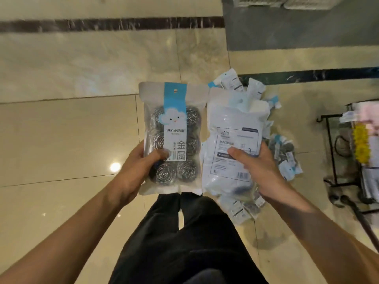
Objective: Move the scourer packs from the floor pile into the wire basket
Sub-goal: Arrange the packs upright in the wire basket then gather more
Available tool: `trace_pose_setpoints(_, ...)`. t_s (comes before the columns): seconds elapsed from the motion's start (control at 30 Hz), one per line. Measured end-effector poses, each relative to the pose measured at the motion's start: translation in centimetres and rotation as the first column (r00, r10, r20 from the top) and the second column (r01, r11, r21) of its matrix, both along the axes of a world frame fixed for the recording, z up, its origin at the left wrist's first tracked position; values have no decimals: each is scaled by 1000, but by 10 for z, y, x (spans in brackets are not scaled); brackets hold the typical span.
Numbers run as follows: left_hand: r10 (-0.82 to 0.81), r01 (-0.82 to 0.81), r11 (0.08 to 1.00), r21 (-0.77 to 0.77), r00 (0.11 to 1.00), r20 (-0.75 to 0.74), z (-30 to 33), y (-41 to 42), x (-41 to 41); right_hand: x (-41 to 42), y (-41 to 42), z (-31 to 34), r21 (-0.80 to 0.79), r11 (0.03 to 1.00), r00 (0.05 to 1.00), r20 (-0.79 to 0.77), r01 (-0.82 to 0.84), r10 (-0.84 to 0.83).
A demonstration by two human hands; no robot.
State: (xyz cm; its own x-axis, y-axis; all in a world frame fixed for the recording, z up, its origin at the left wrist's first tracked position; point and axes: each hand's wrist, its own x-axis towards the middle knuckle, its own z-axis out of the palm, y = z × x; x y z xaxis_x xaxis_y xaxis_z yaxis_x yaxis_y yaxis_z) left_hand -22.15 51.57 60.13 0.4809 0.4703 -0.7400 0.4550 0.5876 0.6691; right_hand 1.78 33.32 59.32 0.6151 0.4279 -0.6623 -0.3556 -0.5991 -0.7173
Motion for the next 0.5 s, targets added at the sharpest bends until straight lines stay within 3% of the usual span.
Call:
trace_pose_setpoints(0.13,7,-9,995,102,1000,25,56,-7,4,4,-7,44,120,991,998,-45,57,-52)
trace_pose_setpoints(0.3,12,-23,994,104,994,108,94,-13,20,15,-17,94,261,963,998,-34,68,-62)
trace_pose_setpoints(0.5,-193,170,974,147,969,156,117,11,53,23,-28,129,278,936,972,35,215,-234)
